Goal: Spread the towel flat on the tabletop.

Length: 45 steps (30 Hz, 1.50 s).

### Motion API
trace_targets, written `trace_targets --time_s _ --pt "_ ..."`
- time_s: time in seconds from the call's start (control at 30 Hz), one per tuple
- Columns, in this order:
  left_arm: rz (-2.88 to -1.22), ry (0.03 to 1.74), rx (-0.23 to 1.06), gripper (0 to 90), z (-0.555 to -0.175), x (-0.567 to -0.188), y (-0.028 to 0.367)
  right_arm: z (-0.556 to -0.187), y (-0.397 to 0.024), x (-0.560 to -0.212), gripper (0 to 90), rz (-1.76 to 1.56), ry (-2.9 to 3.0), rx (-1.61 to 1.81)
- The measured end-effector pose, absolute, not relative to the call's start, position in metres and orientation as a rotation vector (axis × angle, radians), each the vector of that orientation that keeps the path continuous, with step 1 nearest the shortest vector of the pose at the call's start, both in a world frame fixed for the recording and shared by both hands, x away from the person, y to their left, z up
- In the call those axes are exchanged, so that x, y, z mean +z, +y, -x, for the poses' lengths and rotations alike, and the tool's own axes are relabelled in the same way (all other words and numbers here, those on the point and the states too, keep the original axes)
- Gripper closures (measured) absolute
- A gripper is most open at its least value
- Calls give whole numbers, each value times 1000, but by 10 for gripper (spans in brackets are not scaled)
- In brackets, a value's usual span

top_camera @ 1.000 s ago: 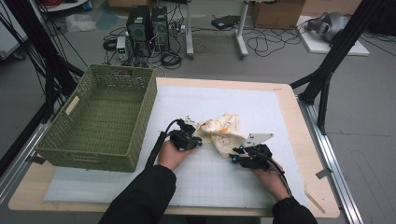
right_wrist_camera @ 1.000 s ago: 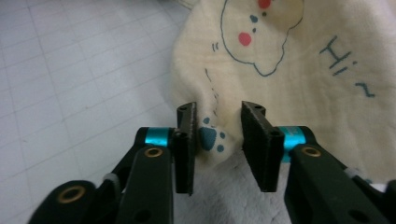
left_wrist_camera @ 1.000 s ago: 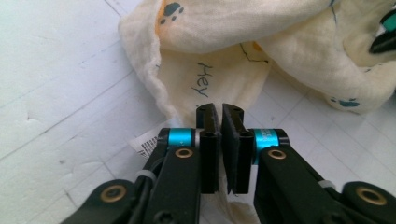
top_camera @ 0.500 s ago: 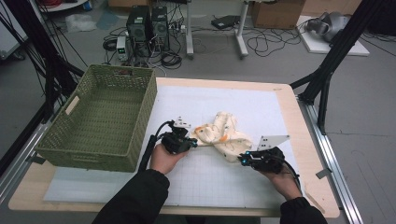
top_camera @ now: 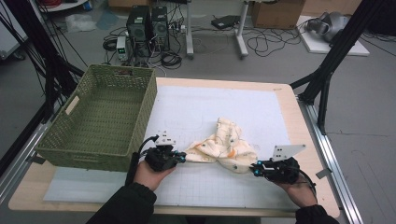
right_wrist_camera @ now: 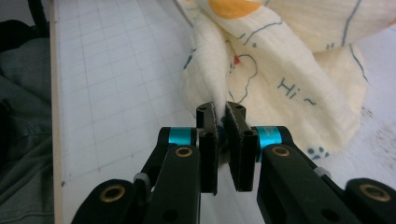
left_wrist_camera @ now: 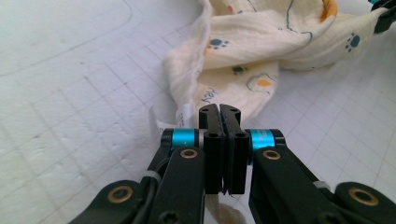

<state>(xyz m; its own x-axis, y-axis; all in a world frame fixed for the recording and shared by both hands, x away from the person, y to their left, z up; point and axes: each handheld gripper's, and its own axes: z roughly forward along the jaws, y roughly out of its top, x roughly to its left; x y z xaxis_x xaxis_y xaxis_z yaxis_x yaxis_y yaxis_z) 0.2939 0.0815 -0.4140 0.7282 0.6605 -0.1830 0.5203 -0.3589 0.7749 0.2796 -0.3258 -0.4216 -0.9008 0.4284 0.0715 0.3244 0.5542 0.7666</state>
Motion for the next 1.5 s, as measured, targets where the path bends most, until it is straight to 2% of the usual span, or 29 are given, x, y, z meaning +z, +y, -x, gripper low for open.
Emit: trace_targets --time_s 0.17,0.27,0.43,0.47,0.5,0.57,0.6,0.7,0.8,1.0,1.27,1.4,1.5 --pt "-1991 937 233 880 -297 -410 88 -282 -334 -422 842 -689 2635 1256" --pt "-2016 945 230 880 -300 -412 87 -286 -337 -426 843 -696 2665 1248" --pt "-2038 911 171 880 -293 -413 86 -283 -338 -429 836 -677 2716 1266" --pt "-2043 891 151 875 -292 -413 86 -282 -336 -429 803 -658 2730 1281" --pt "-2045 878 153 854 -291 -412 85 -282 -335 -427 748 -656 2724 1289" --pt "-2031 872 153 753 -291 -407 84 -281 -332 -422 708 -636 2720 1334" --pt "-2033 861 152 674 -292 -405 83 -281 -330 -417 659 -621 2695 1346" --pt "-2010 834 162 612 -293 -397 81 -283 -327 -410 628 -619 2656 1370" --pt "-2041 824 182 606 -299 -397 75 -289 -325 -412 603 -638 2649 1358" --pt "-2130 870 213 622 -318 -420 56 -299 -306 -427 581 -642 2730 1266" --pt "-2212 882 223 786 -329 -436 48 -299 -273 -436 584 -532 2824 1250" --pt "-2209 890 225 849 -330 -437 50 -302 -264 -440 632 -511 2853 1195" --pt "-2215 885 229 886 -330 -436 50 -302 -264 -441 733 -506 2836 1178"
